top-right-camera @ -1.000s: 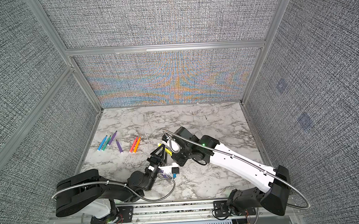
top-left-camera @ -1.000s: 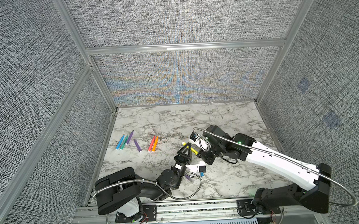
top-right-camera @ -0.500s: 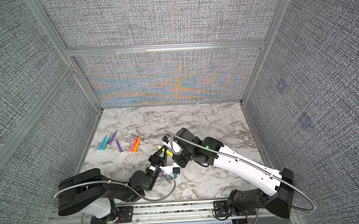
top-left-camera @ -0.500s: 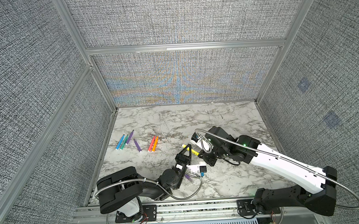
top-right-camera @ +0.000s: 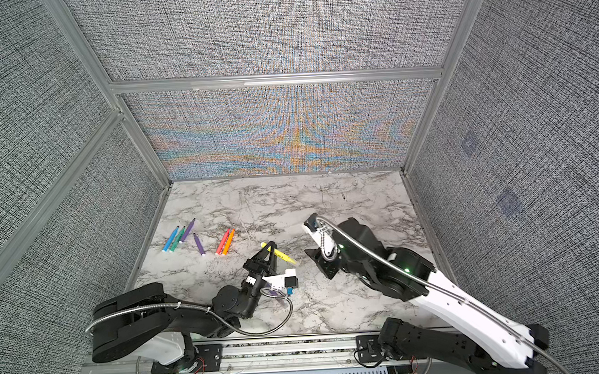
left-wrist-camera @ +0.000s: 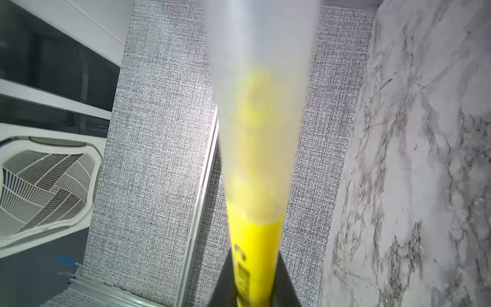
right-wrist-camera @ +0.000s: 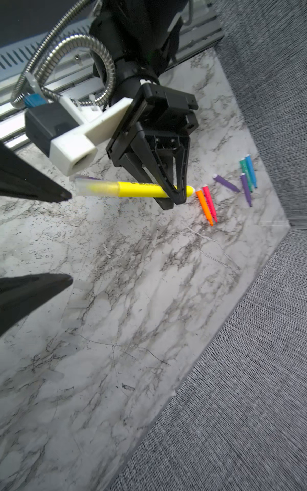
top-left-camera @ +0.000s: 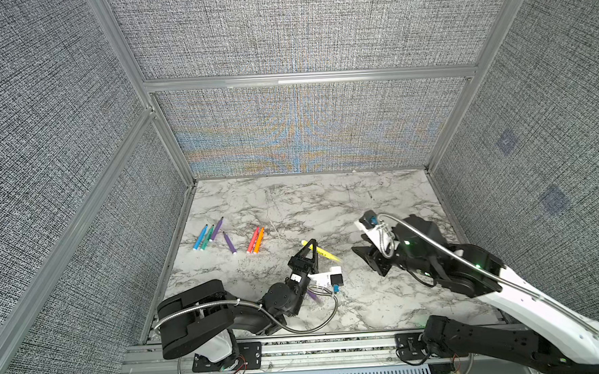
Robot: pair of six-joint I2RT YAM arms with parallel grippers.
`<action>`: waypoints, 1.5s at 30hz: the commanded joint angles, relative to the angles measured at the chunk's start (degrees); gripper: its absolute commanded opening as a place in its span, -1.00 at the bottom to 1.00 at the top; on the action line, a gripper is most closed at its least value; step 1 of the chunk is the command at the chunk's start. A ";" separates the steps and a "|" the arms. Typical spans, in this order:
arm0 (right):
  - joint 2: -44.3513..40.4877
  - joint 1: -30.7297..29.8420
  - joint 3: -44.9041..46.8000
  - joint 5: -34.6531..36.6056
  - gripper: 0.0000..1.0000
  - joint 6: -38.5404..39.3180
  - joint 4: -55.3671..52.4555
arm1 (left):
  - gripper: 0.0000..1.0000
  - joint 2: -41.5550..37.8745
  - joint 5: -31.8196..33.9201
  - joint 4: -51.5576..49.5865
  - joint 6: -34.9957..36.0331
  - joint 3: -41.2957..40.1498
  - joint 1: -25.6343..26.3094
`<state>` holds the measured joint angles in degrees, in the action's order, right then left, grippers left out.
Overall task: Remove pen caps from pens
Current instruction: Turn over the pen, then open the pen cap on the pen.
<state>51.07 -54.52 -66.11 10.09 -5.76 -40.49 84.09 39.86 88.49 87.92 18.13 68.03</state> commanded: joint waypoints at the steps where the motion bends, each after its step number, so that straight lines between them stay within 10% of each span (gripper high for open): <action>1: -4.78 0.02 3.87 0.17 0.02 0.65 9.03 | -1.00 -6.74 -3.71 3.87 -14.11 -2.40 0.17; 5: -6.39 -0.06 8.79 -4.99 0.03 3.29 13.90 | -1.00 -28.50 -14.03 -27.87 -37.56 -3.79 -1.47; 9: -3.22 -0.25 11.08 -8.77 0.03 6.08 17.61 | -1.00 -50.82 -44.10 -60.66 -61.76 0.02 -13.80; 14: -0.65 -3.22 11.63 -19.29 0.03 10.12 24.45 | -1.00 -58.15 -56.70 -77.52 -72.23 6.80 -21.37; 23: 5.42 -16.16 8.45 -12.65 0.03 17.89 33.80 | -1.00 -49.77 -63.02 -78.09 -78.17 9.33 -25.39; 45: 13.77 -16.58 3.28 -9.96 -0.09 18.45 41.41 | -1.00 -50.97 -71.21 -75.92 -80.96 8.35 -28.54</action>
<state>64.20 -71.00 -61.93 -0.27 12.91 -1.34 33.39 -30.02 10.83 7.64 26.44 39.55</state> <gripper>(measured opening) 0.470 0.137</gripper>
